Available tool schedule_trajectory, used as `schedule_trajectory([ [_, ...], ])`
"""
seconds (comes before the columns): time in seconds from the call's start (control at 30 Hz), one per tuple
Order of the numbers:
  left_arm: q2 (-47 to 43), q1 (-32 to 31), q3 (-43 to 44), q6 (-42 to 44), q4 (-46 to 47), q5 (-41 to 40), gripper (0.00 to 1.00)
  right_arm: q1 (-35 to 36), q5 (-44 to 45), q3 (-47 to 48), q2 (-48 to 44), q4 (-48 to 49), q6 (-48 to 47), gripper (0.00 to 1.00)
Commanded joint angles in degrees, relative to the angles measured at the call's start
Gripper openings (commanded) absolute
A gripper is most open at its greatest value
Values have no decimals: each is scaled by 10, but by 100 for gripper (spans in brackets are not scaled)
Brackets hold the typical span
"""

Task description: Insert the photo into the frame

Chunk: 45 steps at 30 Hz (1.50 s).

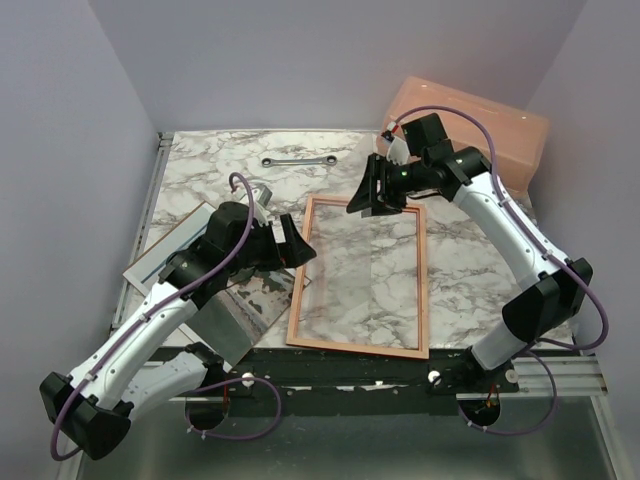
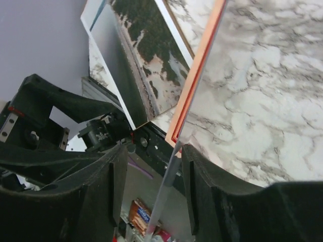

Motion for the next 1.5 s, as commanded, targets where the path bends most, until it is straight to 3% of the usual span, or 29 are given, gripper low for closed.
schedule_trajectory([
  [0.0, -30, 19, 18, -21, -17, -4, 95, 15, -54, -24, -2, 106, 43, 60],
  [0.17, -61, 47, 14, -32, 7, 43, 95, 26, -102, -82, -11, 222, 100, 75],
  [0.33, -70, 57, 41, -31, 37, 116, 96, 40, -104, -96, -4, 269, 130, 78],
  [0.53, -38, 57, 104, -24, -5, 146, 96, 54, -97, -76, 1, 284, 151, 80],
  [1.0, 13, 57, 172, 14, -129, 75, 98, 98, -121, -78, 34, 387, 214, 84],
  [1.3, 15, 57, 173, 28, -142, 61, 96, 100, -177, -129, 33, 527, 295, 88],
  [1.47, 18, 58, 182, 42, -166, 37, 94, 99, -161, -136, 26, 526, 289, 88],
])
